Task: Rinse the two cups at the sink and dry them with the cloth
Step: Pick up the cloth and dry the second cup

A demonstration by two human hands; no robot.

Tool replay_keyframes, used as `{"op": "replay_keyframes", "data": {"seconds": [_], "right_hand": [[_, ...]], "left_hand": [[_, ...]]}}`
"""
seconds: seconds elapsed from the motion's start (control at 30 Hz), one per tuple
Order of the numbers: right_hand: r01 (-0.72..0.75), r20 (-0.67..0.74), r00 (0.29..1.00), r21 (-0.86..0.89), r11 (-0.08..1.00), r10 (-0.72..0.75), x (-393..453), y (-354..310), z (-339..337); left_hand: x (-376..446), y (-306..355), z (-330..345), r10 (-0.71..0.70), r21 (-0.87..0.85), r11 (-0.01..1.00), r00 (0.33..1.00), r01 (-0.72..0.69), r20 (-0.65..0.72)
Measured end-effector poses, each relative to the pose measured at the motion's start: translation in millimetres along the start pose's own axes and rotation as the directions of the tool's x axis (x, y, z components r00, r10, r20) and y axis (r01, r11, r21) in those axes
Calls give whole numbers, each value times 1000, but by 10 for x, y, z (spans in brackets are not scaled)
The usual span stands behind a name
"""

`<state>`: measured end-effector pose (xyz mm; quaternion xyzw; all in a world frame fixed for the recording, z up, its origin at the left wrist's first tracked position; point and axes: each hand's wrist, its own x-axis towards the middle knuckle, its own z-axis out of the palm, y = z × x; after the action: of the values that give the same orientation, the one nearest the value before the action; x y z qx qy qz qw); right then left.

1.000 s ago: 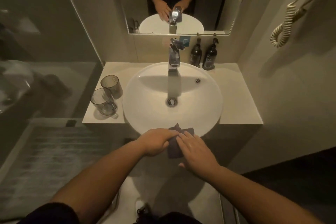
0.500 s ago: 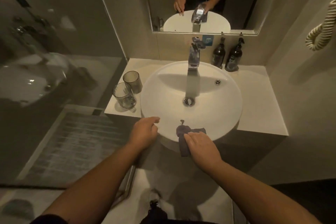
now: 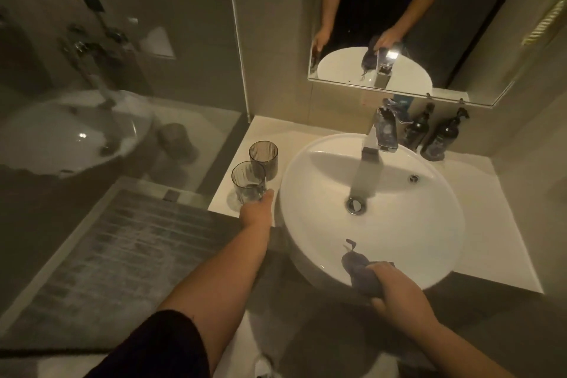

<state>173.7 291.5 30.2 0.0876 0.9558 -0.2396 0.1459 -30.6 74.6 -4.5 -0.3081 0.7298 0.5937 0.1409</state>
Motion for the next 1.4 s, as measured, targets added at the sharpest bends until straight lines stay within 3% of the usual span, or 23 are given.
{"op": "replay_keyframes", "data": {"seconds": [0.13,0.33,0.47,0.53,0.6,0.67,0.83,0.97,1.03,1.1,1.17,1.23,1.27,1.33,1.4], "right_hand": [[-110,10,994,65,992,110,11,-78,10],[-236,5,971,180,955,240,93,-94,-42],[-244,10,966,383,891,260,194,-159,-227],[-266,36,949,627,732,314,234,-237,-365],[-236,72,935,859,455,348,274,-310,-532],[-169,77,937,954,249,341,311,-377,-746],[50,-70,987,990,133,147,331,-514,-1497],[173,-171,984,985,23,-55,279,-596,-1974],[203,-195,972,978,45,-129,279,-637,-2083],[214,-190,970,964,159,-153,300,-646,-2090],[237,-187,970,862,448,-154,305,-636,-2026],[283,-196,958,529,800,-209,292,-620,-1973],[290,-176,953,315,903,-245,283,-614,-1951],[329,-111,938,-19,944,-329,250,-614,-1907],[397,-72,906,-205,895,-418,221,-638,-1855]], "left_hand": [[119,93,109,10,169,986,1000,-10,1],[171,40,-24,206,177,964,978,-198,-26],[7,61,-284,373,228,894,923,-385,96],[-123,149,-430,463,225,845,874,-486,147],[-250,247,-552,531,210,797,823,-566,202],[-395,346,-634,563,180,769,783,-614,266],[-857,539,-595,538,227,700,709,-677,455],[-1136,567,-435,503,262,647,660,-716,558],[-1251,580,-348,496,253,634,635,-731,593],[-1332,606,-283,480,242,641,626,-729,614],[-1371,647,-257,473,221,660,626,-718,620],[-1382,683,-241,482,208,651,609,-730,629],[-1391,699,-230,487,211,636,598,-742,637],[-1431,723,-197,493,231,598,579,-768,649],[-1475,728,-161,508,256,555,566,-792,649]]}}
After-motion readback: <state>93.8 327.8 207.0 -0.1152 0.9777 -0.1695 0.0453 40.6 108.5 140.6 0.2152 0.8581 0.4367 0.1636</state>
